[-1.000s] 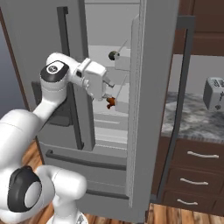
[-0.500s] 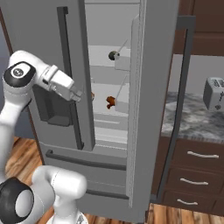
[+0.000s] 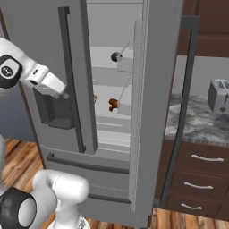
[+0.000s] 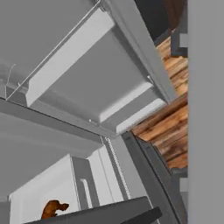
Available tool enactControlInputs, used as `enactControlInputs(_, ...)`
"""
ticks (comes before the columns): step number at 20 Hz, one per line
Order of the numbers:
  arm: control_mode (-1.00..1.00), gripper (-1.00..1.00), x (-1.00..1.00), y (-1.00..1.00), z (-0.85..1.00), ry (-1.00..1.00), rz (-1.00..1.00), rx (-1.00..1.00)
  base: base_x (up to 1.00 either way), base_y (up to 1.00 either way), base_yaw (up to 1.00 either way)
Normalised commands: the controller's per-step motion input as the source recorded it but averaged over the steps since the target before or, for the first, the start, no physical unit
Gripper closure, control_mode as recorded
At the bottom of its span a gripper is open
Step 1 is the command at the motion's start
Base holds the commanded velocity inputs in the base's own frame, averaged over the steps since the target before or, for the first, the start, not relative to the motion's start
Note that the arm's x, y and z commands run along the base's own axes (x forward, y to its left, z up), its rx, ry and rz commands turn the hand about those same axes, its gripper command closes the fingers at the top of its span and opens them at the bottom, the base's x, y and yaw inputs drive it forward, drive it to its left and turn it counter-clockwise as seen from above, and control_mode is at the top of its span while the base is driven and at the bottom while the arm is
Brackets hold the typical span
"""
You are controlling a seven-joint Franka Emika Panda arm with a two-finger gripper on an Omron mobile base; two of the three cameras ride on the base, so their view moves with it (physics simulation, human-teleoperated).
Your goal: Gather the broccoli and squash from the fridge and place them on a tray on the dining counter. Then gather the chicken drumsticks from the fridge and place them on the other tray.
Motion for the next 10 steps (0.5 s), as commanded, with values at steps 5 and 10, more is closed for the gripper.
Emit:
enactControlInputs(5,-1.00,-1.00,0.38,0.04,0.31,0.00,0.34,0.25,0.00,0.00,0.00)
enactControlInputs(10,-1.00,-1.00,0.61,0.17,0.18,-0.02,0.31,0.21,0.00,0.00,0.00)
